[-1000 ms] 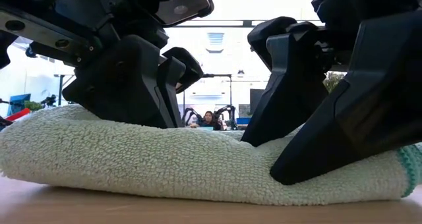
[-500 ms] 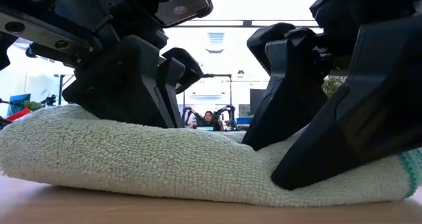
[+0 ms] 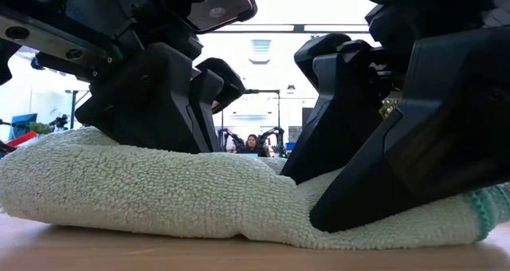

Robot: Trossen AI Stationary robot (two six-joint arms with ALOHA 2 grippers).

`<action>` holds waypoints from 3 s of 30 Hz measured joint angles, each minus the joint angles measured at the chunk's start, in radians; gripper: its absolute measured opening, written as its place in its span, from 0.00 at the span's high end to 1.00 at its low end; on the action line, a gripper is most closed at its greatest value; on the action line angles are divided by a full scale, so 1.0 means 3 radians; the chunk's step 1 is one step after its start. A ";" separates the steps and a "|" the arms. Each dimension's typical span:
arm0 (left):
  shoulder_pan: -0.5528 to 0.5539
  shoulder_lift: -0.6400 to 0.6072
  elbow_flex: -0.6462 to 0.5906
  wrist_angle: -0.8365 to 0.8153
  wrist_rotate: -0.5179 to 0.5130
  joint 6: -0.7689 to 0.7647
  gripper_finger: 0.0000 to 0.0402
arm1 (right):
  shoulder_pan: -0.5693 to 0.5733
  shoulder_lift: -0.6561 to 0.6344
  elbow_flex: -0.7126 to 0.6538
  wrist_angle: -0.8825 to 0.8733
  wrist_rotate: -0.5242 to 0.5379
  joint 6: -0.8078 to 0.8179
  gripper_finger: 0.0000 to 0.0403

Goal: Roll microfiber towels into tight, uniform cylinder then place into a basket
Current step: Roll the green towel

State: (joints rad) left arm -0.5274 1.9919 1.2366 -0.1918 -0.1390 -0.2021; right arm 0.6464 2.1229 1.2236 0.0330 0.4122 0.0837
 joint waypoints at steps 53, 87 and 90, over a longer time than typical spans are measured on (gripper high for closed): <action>0.0000 0.0003 0.0000 -0.0022 0.0001 -0.0003 1.00 | 0.0353 -0.0009 0.0585 -0.1069 -0.0060 -0.0282 0.95; -0.0005 0.0003 -0.0001 -0.0010 0.0000 0.0022 1.00 | 0.0060 0.0039 0.0377 -0.0605 0.0182 -0.0893 0.98; -0.0007 0.0003 -0.0001 -0.0006 -0.0054 0.0011 1.00 | 0.0042 0.0036 0.0294 -0.0435 0.0070 -0.0895 0.98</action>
State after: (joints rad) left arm -0.5294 1.9928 1.2362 -0.1936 -0.1551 -0.1988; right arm 0.6590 2.1336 1.3119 -0.0976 0.4331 -0.1848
